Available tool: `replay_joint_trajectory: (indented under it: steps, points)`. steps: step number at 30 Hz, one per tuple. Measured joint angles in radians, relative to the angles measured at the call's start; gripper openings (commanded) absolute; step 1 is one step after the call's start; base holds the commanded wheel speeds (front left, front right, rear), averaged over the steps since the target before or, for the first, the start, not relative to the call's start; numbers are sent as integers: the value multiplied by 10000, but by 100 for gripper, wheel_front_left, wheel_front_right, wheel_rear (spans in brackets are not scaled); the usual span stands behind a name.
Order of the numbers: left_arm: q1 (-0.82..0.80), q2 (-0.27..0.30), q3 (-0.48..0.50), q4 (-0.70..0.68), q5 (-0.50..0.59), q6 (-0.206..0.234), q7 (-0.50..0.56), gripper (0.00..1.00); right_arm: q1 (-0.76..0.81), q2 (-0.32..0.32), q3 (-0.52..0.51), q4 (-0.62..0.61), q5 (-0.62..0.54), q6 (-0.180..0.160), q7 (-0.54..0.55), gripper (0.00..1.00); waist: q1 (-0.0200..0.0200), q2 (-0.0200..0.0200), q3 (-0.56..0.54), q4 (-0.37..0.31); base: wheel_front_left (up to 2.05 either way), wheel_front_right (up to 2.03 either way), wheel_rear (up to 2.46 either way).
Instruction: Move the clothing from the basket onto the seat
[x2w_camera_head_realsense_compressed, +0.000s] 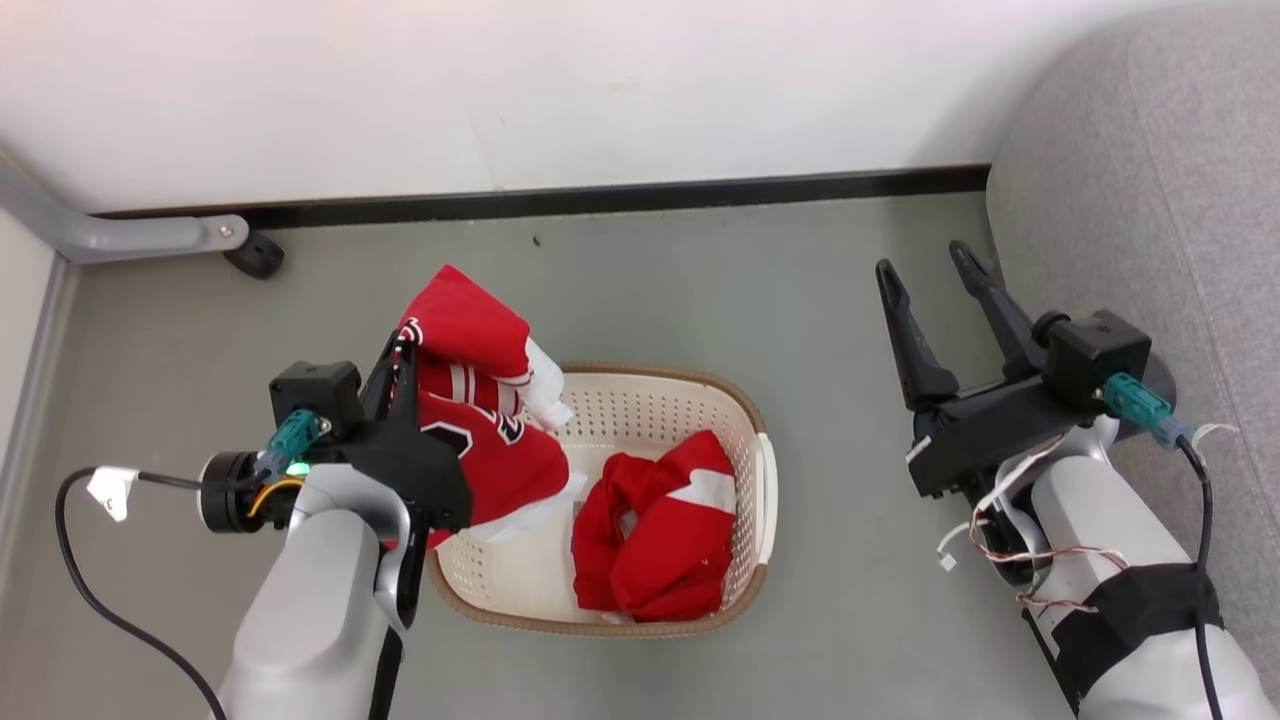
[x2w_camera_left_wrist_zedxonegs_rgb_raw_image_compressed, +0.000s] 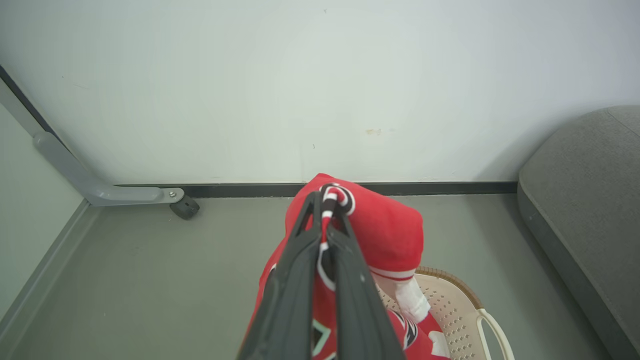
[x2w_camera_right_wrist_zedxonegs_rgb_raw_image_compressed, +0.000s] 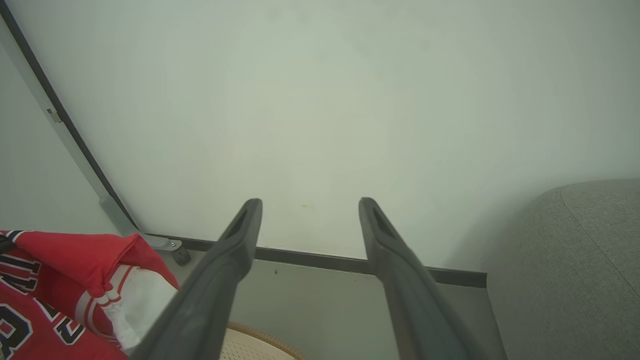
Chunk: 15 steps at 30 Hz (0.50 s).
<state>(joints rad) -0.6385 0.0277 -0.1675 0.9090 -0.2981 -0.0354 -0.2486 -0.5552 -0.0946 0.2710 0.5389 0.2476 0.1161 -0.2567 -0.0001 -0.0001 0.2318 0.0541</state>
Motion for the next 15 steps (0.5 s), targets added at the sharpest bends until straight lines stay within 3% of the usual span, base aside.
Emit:
replay_joint_trajectory:
  steps: [15]
  points:
    - [935, 8, -33, -1578, -86, 2, -6, 0, 757, 79, -128, 221, 176, 33, 0, 100, 1, 0, -1080, 344, 0, 0, 0]
